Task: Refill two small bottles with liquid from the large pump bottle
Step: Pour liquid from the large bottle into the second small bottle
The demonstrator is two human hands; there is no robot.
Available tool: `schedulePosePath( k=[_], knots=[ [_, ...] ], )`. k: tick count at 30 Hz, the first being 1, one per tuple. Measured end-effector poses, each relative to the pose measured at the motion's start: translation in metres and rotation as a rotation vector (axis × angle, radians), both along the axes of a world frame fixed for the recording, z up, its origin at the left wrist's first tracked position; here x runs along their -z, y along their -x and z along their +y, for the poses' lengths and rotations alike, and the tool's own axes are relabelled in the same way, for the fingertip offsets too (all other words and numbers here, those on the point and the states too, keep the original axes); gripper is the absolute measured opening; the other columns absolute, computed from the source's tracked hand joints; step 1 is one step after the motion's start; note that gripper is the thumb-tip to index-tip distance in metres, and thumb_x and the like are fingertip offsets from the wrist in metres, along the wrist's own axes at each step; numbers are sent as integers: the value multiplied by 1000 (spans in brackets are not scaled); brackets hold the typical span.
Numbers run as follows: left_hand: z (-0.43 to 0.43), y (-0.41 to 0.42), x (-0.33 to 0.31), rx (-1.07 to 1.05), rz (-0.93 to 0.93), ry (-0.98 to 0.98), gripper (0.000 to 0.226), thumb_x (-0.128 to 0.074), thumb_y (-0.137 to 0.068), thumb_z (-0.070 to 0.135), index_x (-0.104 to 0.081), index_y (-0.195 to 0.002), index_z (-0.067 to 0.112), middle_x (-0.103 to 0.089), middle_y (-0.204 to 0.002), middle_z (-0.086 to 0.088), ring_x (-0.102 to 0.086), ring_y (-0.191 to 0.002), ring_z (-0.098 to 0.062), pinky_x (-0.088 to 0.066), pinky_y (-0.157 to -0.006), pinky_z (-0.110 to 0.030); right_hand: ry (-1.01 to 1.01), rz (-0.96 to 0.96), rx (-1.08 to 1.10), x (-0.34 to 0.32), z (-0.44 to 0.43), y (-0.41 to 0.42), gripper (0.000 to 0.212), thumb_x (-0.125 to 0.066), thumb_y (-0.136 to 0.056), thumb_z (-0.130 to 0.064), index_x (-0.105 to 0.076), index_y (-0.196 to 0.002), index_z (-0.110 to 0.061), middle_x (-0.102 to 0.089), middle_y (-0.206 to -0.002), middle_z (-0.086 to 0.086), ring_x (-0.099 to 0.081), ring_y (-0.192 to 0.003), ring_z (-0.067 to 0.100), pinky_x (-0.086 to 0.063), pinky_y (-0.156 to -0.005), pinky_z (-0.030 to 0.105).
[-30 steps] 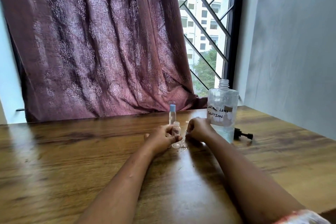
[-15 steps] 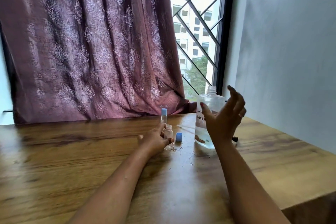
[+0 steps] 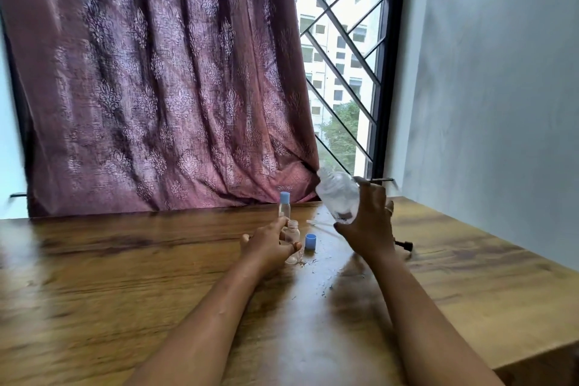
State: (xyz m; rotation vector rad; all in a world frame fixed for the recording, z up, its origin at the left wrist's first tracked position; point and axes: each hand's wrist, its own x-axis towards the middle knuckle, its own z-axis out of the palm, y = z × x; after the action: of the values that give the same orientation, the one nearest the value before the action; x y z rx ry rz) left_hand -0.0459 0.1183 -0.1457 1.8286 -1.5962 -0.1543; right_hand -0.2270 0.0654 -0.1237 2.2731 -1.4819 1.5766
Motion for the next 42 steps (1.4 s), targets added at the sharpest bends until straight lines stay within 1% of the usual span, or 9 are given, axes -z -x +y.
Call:
schedulePosePath(
  k=[2,5,7,10,16,21,27,33,42],
  knots=[
    [-1,0,0,0,0,-1,43,-60,-83,45,-47,-123,36,-67,-109,18,-53,-118,-12,-23,-85,-35,-1,97,36,4,2,-4,80,-69,-65,-12,-34,-135,-27,-38,-132,5,-46,-115,37,-39,-93,48],
    [-2,-2,2,-4,-2,6,41,-60,-83,44,-47,-121,36,-68,-108,17,-54,-117,-12,-24,-87,-36,37,190,66,7,5,-9,76,-63,-66,-7,-37,-136,-26,-45,-136,2,-51,-112,35,-42,-88,46],
    [-2,-3,4,-4,1,16,46,-60,-83,45,-45,-126,36,-68,-108,17,-55,-116,-11,-26,-91,-37,26,283,97,7,6,-11,75,-61,-69,-6,-35,-136,-26,-50,-134,2,-53,-111,35,-41,-89,44],
    [-3,-6,5,-14,2,17,54,-59,-83,47,-41,-133,37,-68,-109,17,-54,-117,-12,-27,-94,-39,6,389,127,10,6,-13,76,-62,-74,-8,-29,-139,-29,-50,-136,-1,-54,-111,34,-39,-92,44],
    [-5,-8,5,-26,-1,13,58,-59,-83,46,-39,-136,36,-68,-109,16,-54,-117,-14,-27,-96,-40,77,406,145,12,3,-12,85,-61,-66,4,-35,-137,-35,-53,-134,-7,-54,-112,29,-36,-94,46],
    [-7,-8,5,-40,-17,9,58,-59,-83,47,-40,-136,35,-68,-111,15,-54,-119,-14,-27,-99,-42,102,440,168,14,0,-15,88,-65,-61,5,-39,-134,-37,-56,-129,-9,-56,-109,27,-37,-91,45],
    [-8,-10,6,-43,-18,8,55,-60,-82,47,-42,-133,34,-68,-111,16,-54,-119,-14,-27,-97,-42,123,449,167,14,0,-16,90,-59,-60,11,-40,-132,-39,-57,-128,-10,-56,-111,26,-37,-92,45],
    [-9,-10,5,-54,-25,-1,55,-59,-82,46,-42,-133,35,-68,-111,14,-54,-119,-15,-27,-101,-44,209,465,195,16,-1,-18,89,-65,-53,9,-44,-125,-39,-63,-118,-11,-61,-103,26,-42,-88,45],
    [-7,-10,4,-40,-10,-1,53,-59,-83,44,-44,-132,33,-68,-110,14,-54,-119,-13,-27,-102,-45,244,486,207,15,-1,-16,89,-62,-54,9,-42,-124,-41,-63,-120,-12,-60,-105,25,-42,-89,44]
  ],
)
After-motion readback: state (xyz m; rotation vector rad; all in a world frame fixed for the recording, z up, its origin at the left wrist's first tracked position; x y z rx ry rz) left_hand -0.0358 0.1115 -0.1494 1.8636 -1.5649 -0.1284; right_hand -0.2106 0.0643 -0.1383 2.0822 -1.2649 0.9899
